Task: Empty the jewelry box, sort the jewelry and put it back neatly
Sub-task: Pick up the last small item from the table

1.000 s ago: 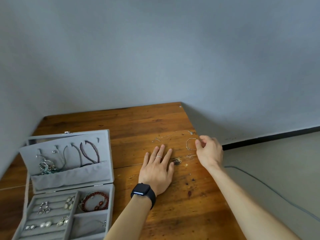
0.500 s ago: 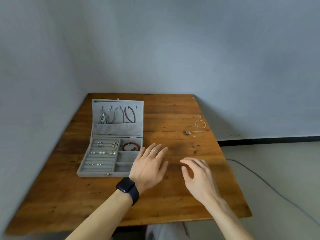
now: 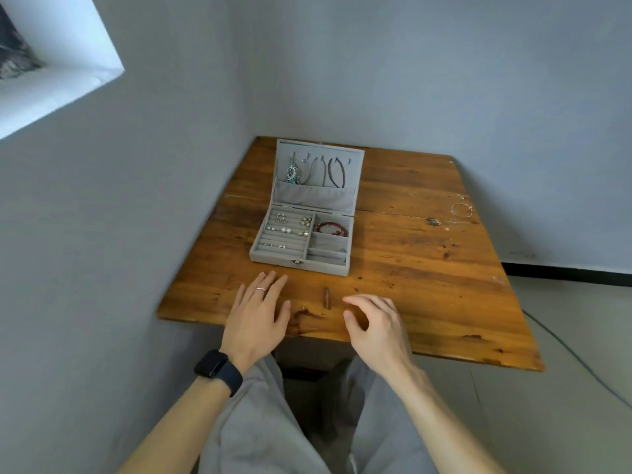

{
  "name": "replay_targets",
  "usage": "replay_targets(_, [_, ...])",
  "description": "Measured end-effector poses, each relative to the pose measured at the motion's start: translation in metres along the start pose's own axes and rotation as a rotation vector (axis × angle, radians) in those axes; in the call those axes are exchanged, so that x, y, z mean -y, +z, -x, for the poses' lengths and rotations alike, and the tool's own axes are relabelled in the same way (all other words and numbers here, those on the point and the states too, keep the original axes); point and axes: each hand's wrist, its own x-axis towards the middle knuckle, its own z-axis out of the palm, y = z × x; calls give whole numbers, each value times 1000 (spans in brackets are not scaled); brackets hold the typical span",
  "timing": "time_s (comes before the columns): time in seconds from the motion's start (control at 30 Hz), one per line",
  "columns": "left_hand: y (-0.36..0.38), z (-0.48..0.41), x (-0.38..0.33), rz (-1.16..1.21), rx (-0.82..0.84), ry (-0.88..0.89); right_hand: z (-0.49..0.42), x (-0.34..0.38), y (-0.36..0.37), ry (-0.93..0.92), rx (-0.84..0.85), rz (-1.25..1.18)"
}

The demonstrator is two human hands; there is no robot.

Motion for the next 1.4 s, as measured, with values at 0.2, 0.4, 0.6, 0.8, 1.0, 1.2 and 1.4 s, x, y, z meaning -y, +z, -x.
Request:
replay_targets(0.2, [17,11,6,-109,-44,-49,-5,22,20,-31,23,20])
replay_targets(0.4, [21,11,7,-138,-93,-43,-5,21,31,-83,-25,48])
replay_targets(0.6, [21,12,7,-112,-99,-45,-6,16,35,-136,-62,29])
replay_targets(0.8, [16,6,6,131,-113,-14,-3,10,34,-126,-90,-8])
replay_targets(1.0, [8,-2,-4,211,-84,-31,-1,4,32,-138,-80,-45])
replay_targets(1.2, [-2,-9,-15,81,2,49,0,6,30,-121,-67,-62])
replay_targets(1.4, [1,-25,-38,51,-99,201,-7,-2,0,3,-47,-271])
